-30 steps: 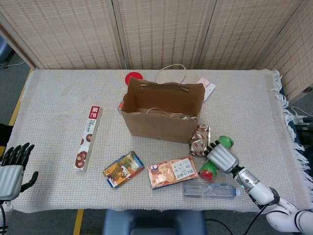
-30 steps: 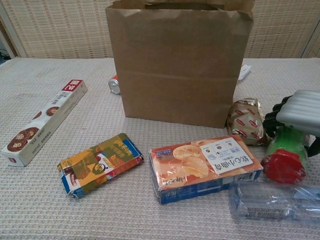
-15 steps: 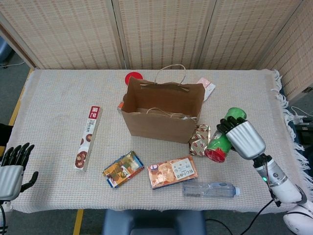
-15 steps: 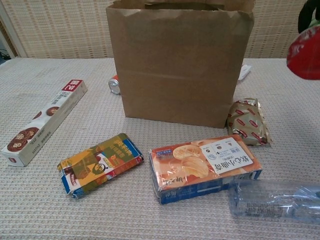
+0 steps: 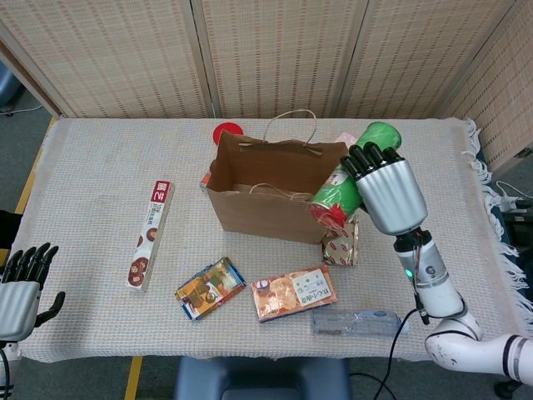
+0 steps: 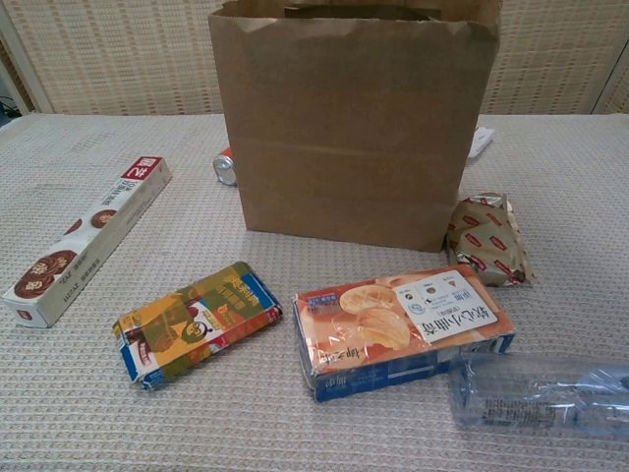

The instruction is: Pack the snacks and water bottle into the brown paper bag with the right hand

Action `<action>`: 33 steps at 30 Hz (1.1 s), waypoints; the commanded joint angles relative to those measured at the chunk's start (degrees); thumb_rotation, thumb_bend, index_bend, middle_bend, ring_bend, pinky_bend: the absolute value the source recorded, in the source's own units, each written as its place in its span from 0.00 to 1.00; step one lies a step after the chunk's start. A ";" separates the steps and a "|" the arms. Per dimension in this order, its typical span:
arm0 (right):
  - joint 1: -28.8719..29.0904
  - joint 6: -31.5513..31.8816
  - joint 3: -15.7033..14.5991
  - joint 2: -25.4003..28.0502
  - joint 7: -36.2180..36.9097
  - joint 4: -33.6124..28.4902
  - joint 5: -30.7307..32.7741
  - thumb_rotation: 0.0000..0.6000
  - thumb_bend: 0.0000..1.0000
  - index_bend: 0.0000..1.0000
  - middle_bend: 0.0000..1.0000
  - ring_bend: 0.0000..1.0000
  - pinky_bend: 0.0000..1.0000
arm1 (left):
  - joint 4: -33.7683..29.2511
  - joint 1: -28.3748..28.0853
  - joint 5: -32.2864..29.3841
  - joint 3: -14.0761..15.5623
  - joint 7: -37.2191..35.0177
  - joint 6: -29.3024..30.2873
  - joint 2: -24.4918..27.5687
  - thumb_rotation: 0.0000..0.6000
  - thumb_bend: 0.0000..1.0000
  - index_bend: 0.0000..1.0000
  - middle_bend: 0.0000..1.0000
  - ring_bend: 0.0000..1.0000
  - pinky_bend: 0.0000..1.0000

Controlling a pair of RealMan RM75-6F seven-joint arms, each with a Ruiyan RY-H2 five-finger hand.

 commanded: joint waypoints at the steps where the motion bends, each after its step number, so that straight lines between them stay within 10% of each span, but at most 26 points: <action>1: 5.79 -0.66 2.75 -6.78 -12.75 1.45 4.18 1.00 0.29 0.72 0.62 0.65 0.62 | 0.13 0.00 0.12 0.04 -0.24 0.02 0.01 1.00 0.37 0.00 0.00 0.00 0.00; 17: 11.34 -2.14 0.80 -8.69 -42.69 5.87 6.79 1.00 0.29 0.72 0.62 0.65 0.62 | 0.98 0.07 0.70 0.16 -1.94 0.29 -0.15 1.00 0.37 0.00 0.00 0.00 0.00; 33: 16.03 -6.51 -3.56 -13.95 -53.77 15.79 15.87 1.00 0.28 0.70 0.62 0.64 0.62 | 1.07 0.03 0.76 0.16 -2.17 0.23 -0.15 1.00 0.37 0.00 0.00 0.00 0.00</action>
